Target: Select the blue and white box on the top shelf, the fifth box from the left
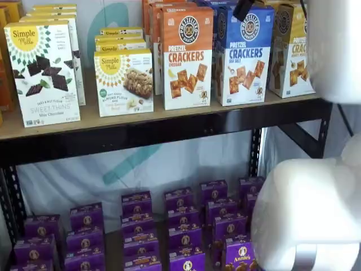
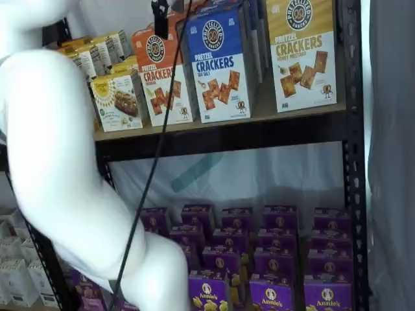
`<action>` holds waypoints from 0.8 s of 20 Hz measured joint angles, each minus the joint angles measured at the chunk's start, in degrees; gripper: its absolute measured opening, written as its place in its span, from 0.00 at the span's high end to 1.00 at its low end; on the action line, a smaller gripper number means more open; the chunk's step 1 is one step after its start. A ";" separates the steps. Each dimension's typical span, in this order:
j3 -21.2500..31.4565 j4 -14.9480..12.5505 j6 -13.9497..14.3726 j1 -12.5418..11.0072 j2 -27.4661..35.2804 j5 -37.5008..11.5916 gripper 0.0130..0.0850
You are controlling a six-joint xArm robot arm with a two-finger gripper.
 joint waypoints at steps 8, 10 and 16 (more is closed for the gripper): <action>-4.19 -0.70 -0.01 1.13 5.57 -3.18 0.00; -5.74 -1.34 -0.15 1.40 7.39 -3.04 0.00; -10.48 -2.93 -1.15 1.59 13.24 -2.66 0.00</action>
